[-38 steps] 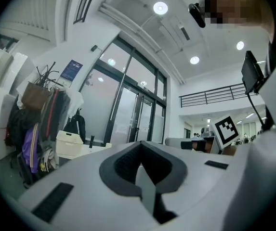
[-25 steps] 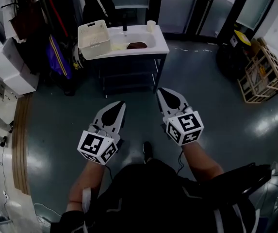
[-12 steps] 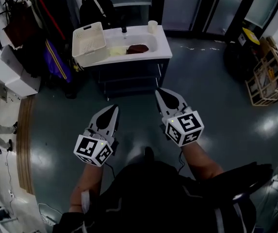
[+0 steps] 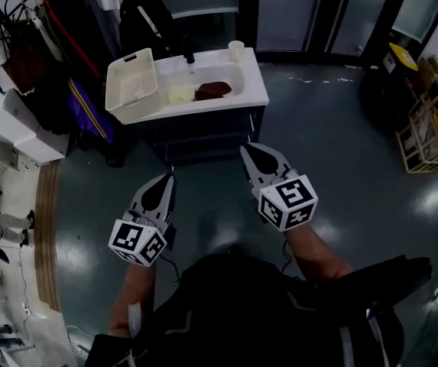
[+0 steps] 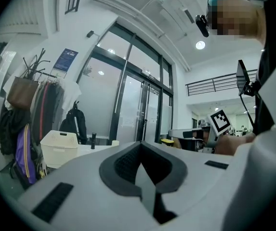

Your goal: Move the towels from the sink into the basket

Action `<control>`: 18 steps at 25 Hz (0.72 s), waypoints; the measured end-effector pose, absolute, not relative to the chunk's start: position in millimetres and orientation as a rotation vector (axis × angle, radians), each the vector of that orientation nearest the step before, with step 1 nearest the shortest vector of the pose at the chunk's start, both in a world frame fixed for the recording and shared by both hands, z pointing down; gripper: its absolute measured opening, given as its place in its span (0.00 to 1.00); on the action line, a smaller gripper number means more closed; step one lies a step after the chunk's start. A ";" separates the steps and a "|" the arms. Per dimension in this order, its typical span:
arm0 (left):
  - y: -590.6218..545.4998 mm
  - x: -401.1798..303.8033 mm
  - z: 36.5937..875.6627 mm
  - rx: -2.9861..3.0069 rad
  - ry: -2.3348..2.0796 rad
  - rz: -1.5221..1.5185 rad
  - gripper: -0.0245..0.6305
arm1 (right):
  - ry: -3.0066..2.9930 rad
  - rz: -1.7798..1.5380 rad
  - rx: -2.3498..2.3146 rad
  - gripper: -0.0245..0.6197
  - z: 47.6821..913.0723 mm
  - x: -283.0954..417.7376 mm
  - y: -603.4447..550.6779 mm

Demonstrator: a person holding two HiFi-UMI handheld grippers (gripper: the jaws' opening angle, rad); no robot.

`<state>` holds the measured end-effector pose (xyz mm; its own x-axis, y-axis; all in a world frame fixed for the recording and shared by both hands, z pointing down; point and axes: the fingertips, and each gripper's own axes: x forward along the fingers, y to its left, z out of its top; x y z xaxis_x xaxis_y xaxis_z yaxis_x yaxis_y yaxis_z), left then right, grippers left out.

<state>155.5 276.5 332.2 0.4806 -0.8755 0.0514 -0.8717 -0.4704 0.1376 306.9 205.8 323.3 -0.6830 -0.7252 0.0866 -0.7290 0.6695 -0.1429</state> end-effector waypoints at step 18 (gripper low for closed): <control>184.1 142.2 326.6 2.548 -1.563 -0.026 0.04 | -2.880 0.230 1.143 0.05 320.7 266.9 114.9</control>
